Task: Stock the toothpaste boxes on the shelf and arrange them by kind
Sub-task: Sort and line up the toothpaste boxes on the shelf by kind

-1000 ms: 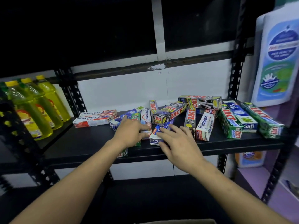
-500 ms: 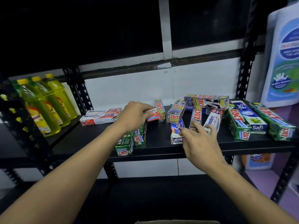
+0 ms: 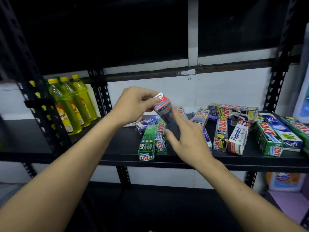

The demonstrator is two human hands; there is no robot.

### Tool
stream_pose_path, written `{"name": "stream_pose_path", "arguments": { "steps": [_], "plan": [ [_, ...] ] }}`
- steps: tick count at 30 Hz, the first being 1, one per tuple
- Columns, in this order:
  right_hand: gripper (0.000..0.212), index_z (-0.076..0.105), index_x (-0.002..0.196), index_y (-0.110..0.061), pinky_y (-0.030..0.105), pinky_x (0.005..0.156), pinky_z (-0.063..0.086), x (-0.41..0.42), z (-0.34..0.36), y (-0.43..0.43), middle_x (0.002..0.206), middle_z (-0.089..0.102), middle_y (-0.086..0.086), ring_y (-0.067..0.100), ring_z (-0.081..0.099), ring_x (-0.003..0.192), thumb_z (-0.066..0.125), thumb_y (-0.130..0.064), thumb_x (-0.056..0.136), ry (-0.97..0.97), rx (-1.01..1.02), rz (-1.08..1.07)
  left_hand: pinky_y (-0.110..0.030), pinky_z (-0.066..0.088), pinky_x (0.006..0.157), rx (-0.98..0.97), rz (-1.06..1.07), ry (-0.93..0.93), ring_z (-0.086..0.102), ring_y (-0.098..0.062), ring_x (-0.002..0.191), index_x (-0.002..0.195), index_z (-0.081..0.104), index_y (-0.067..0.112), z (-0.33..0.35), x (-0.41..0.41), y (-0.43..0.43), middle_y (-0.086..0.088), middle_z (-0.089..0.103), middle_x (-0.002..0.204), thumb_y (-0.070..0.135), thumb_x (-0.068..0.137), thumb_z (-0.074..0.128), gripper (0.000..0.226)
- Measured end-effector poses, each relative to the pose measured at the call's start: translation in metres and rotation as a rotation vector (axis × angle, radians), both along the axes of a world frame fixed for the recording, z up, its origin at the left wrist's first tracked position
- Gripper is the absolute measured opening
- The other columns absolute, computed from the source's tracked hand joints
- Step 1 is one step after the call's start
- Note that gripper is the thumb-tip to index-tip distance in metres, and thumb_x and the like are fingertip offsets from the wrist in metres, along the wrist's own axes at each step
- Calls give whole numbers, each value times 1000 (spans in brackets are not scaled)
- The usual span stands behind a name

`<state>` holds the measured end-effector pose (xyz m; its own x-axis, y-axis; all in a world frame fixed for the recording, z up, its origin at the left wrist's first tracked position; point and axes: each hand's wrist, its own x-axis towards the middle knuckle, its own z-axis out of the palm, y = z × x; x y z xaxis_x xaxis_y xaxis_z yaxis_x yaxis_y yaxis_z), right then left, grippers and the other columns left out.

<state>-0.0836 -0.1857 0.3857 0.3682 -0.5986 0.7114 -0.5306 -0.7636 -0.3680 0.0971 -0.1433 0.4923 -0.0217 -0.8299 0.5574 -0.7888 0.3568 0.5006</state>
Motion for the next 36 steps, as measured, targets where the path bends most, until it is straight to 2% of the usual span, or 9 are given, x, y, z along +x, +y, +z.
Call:
{"name": "stream_pose_path", "arguments": {
  "steps": [4, 7, 11, 15, 18, 22, 26, 32, 36],
  "plan": [
    [86, -1, 155, -40, 40, 83, 46, 27, 12, 8, 102, 64, 1, 21, 56, 96, 57, -34, 91, -61, 66, 166, -35, 60, 85, -113, 38, -1, 73, -14, 93, 114, 73, 24, 22, 16, 35, 3, 77, 96, 19, 95, 66, 21],
    [79, 15, 155, -38, 41, 96, 43, 47, 12, 9, 107, 58, -7, 22, 51, 113, 57, -36, 89, -28, 140, 219, -32, 59, 87, -185, 157, -82, 72, -4, 89, 116, 74, 21, 26, 38, 55, 7, 76, 96, 23, 94, 68, 23],
    [62, 39, 147, -32, 44, 109, 34, 66, -11, 3, 143, 51, -9, 19, 42, 135, 55, -50, 90, 202, 169, 166, -36, 57, 83, -172, 307, -256, 70, -5, 83, 112, 76, 17, 3, 66, 71, 5, 76, 93, 23, 95, 67, 21],
    [51, 59, 129, -31, 41, 111, 21, 71, -33, 3, 137, 56, -12, 18, 36, 139, 44, -63, 92, 358, 110, 95, -40, 55, 67, -71, 379, -484, 69, -24, 76, 104, 75, 12, -50, 95, 76, -7, 76, 85, 36, 96, 58, 30],
    [57, 62, 121, -35, 39, 109, 24, 70, -39, 4, 129, 60, -17, 16, 39, 136, 39, -75, 86, 367, 10, 31, -38, 51, 67, 50, 445, -694, 67, -30, 87, 104, 69, 21, -92, 98, 70, -2, 73, 92, 40, 98, 52, 26],
    [54, 61, 125, -35, 38, 108, 25, 69, -46, -3, 131, 60, -17, 16, 39, 135, 43, -69, 88, 375, -22, -51, -34, 47, 66, 58, 532, -766, 67, -30, 90, 109, 65, 29, -129, 84, 56, 1, 73, 100, 48, 98, 48, 28],
    [46, 64, 126, -25, 41, 109, 26, 61, -52, -15, 132, 62, -8, 19, 41, 134, 48, -52, 93, 378, -61, -162, -32, 42, 62, 27, 546, -696, 64, -25, 93, 103, 63, 24, -139, 69, 33, 2, 71, 97, 44, 98, 49, 25],
    [46, 68, 122, -12, 53, 112, 32, 41, -51, -40, 126, 67, 4, 27, 49, 128, 49, -33, 86, 393, -20, -318, -30, 52, 93, -75, 352, -199, 63, -10, 112, 130, 65, 26, -140, 77, 23, 9, 69, 124, 51, 91, 64, 46],
    [34, 71, 108, -14, 50, 109, 34, 50, -37, -40, 108, 72, 5, 33, 55, 114, 56, -31, 83, 446, -13, -357, -31, 45, 100, -124, 533, -97, 58, -13, 121, 131, 64, 23, -137, 113, 22, 6, 66, 130, 50, 92, 61, 48]
  ]
}}
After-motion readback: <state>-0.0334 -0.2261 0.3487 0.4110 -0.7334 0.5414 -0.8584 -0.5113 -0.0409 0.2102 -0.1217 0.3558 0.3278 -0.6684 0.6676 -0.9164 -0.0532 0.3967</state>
